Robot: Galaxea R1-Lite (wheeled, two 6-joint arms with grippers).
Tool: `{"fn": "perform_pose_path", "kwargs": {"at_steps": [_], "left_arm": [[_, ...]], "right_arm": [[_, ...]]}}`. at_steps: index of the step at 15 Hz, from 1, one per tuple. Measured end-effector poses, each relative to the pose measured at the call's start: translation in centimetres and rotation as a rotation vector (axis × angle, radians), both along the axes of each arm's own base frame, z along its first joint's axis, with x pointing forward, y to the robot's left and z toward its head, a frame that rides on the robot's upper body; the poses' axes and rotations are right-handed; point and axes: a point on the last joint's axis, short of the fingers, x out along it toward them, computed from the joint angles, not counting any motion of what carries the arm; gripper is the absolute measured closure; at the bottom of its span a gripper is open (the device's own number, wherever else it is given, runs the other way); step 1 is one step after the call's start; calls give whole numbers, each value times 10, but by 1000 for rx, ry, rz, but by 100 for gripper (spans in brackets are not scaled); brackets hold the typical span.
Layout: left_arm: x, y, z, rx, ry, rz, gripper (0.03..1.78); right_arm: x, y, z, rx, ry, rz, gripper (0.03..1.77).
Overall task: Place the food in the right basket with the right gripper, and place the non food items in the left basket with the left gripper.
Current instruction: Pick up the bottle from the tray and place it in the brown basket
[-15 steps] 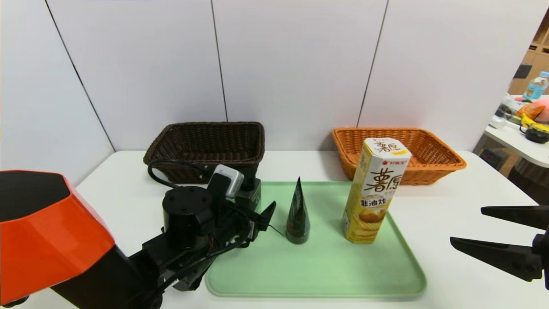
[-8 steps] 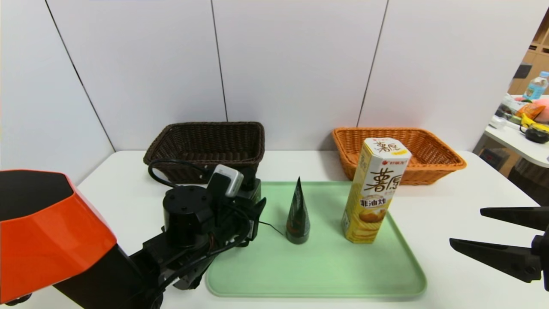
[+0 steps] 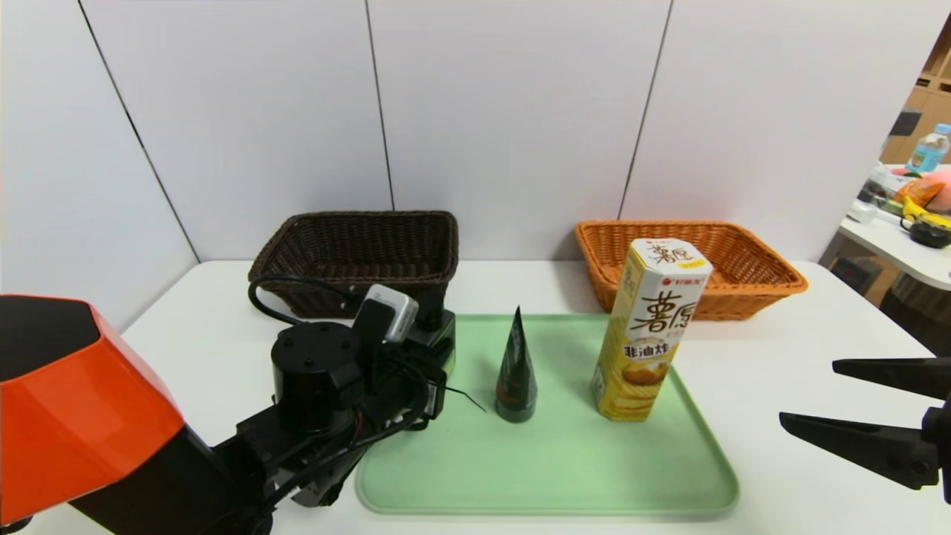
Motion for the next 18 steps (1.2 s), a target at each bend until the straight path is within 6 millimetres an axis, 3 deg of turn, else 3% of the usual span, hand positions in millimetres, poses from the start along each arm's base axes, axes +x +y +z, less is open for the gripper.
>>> {"fn": "perform_pose_path", "kwargs": {"at_steps": [5, 10, 15, 18], "left_arm": [[-12, 4, 12, -17, -21, -18, 122], [-29, 19, 48, 16, -46, -45, 122], [-6, 42, 115, 19, -61, 66, 122], [16, 67, 154, 21, -69, 176, 122]], "right_arm": [[0, 0, -2, -1, 6, 0, 10], [0, 0, -4, -4, 11, -3, 10], [0, 0, -3, 0, 2, -3, 10], [1, 0, -2, 2, -7, -3, 10]]}}
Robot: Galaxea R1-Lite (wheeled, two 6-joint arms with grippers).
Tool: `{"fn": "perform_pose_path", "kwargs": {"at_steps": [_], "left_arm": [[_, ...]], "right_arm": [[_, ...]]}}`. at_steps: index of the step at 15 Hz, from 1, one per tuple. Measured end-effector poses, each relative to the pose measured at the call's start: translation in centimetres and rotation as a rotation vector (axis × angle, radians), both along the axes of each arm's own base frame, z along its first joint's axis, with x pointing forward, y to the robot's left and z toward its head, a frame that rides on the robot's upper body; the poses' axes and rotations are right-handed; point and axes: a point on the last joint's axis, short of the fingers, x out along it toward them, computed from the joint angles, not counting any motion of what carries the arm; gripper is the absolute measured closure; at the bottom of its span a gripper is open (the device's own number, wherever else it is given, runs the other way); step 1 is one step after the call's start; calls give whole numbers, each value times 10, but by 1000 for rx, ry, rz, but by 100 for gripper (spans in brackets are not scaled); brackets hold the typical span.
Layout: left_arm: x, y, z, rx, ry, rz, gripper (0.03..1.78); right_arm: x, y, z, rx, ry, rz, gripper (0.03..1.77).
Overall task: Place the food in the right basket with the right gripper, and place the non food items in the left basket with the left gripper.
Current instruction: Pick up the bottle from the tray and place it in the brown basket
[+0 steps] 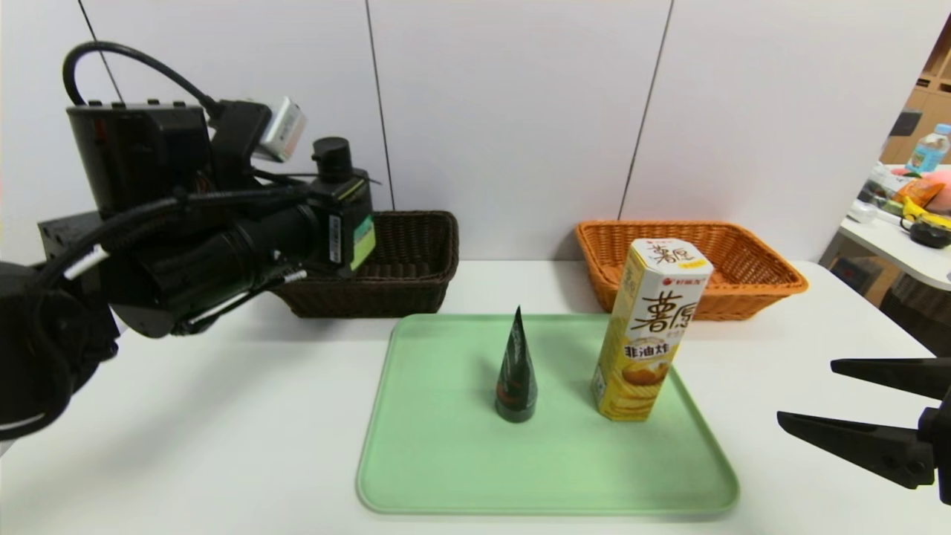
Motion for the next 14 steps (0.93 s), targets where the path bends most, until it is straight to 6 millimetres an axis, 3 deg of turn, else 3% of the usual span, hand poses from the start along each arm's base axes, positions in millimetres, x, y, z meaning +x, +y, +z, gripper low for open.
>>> {"fn": "perform_pose_path", "kwargs": {"at_steps": [3, 7, 14], "left_arm": [[29, 35, 17, 3, 29, 51, 122], [76, 71, 9, 1, 52, 55, 122], [138, 79, -35, 0, 94, 99, 122]], "right_arm": [[0, 0, 0, 0, 1, 0, 10], [0, 0, 0, 0, -3, 2, 10], [1, 0, 0, -1, 2, 0, 10]]}}
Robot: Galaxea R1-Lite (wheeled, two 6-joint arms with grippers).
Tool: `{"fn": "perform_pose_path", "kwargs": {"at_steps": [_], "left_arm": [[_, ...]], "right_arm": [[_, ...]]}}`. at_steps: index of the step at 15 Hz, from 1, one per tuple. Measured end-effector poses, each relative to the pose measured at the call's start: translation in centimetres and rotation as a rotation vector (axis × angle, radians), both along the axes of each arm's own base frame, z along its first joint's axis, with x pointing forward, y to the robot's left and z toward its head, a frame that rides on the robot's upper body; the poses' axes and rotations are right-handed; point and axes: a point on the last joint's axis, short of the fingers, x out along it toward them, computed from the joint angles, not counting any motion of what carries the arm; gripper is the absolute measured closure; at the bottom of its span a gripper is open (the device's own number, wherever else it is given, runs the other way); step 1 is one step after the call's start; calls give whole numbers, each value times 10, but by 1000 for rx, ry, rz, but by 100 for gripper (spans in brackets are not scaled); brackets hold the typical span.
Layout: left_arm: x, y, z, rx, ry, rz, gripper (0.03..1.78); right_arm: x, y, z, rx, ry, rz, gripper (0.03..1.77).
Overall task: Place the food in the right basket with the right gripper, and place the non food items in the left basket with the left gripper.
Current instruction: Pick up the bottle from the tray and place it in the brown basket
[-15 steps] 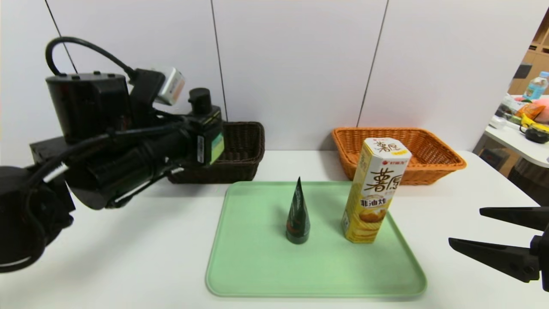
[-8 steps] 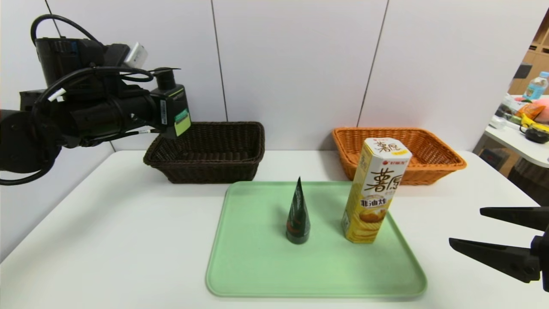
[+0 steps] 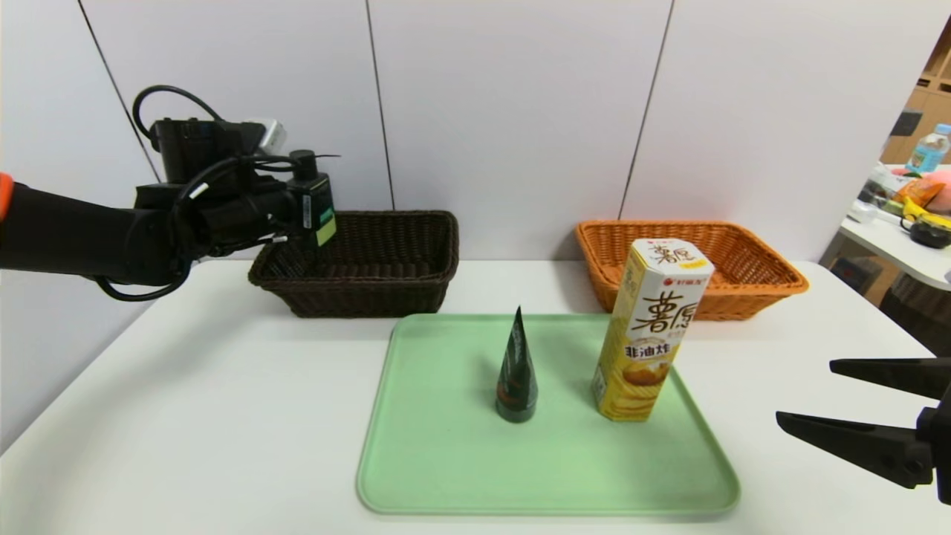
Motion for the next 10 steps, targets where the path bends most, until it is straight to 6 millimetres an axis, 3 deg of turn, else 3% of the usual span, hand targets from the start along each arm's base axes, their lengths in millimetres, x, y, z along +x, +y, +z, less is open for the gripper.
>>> {"fn": "perform_pose_path", "kwargs": {"at_steps": [5, 10], "left_arm": [[22, -3, -35, 2, 46, -3, 122], [33, -5, -56, 5, 53, -6, 122]], "right_arm": [[2, 0, -1, -3, 9, -5, 10], [5, 0, -3, -5, 18, -9, 10]]}}
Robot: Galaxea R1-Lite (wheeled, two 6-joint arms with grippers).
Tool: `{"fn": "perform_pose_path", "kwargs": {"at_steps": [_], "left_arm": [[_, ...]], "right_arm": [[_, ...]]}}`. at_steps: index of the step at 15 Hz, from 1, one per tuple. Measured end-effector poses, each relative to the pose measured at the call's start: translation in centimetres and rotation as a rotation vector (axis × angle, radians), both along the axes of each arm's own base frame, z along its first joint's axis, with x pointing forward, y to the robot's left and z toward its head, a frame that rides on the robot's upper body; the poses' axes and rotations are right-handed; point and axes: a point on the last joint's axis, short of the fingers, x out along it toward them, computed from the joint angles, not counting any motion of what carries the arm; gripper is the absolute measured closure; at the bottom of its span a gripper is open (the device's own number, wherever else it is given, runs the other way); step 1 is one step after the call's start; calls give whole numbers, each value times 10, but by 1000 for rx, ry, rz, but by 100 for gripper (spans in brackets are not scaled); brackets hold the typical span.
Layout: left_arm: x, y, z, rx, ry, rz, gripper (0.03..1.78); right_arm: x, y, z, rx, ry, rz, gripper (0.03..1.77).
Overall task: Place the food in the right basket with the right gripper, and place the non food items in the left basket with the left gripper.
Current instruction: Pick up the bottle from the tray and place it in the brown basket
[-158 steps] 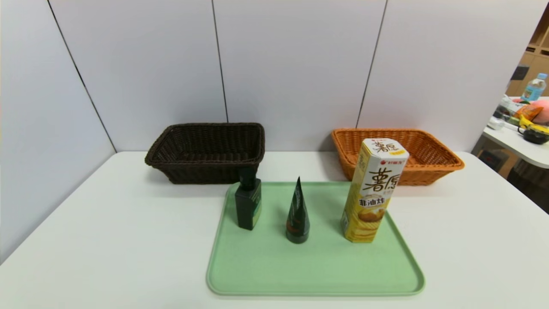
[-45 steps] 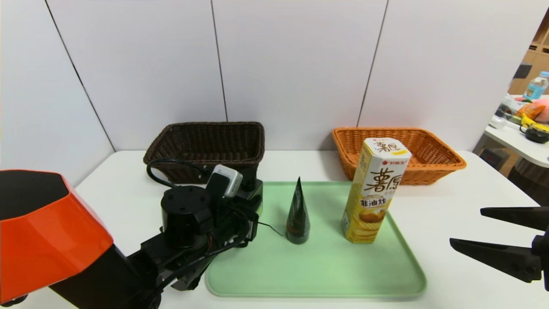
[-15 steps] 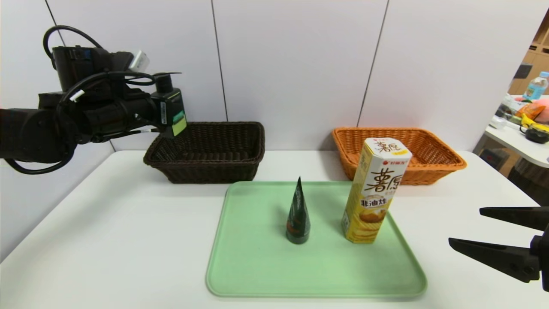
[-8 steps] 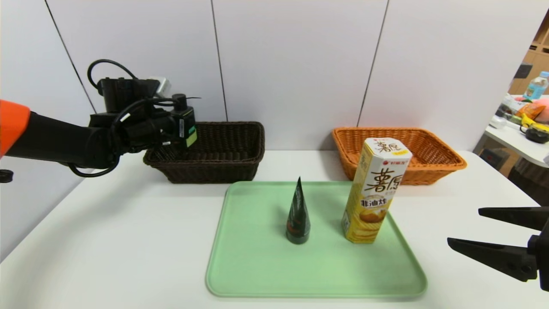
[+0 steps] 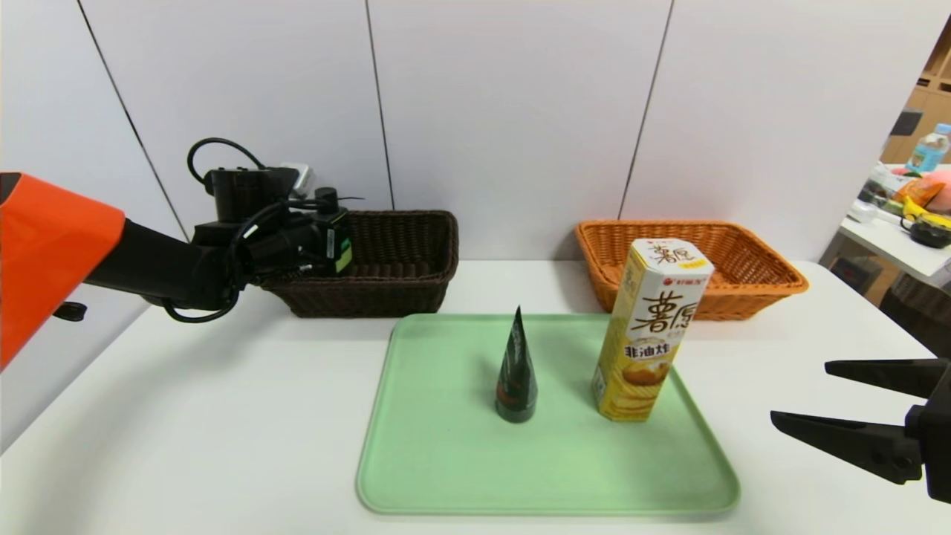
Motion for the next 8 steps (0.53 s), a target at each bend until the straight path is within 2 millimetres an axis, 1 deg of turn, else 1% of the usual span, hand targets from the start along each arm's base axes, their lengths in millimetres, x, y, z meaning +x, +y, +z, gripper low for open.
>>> {"fn": "perform_pose_path", "kwargs": {"at_steps": [2, 8], "left_arm": [[1, 0, -4, 3, 9, -2, 122], [0, -2, -6, 5, 16, -8, 122]], "right_arm": [[0, 0, 0, 1, 2, 0, 10], [0, 0, -1, 0, 3, -2, 10]]}}
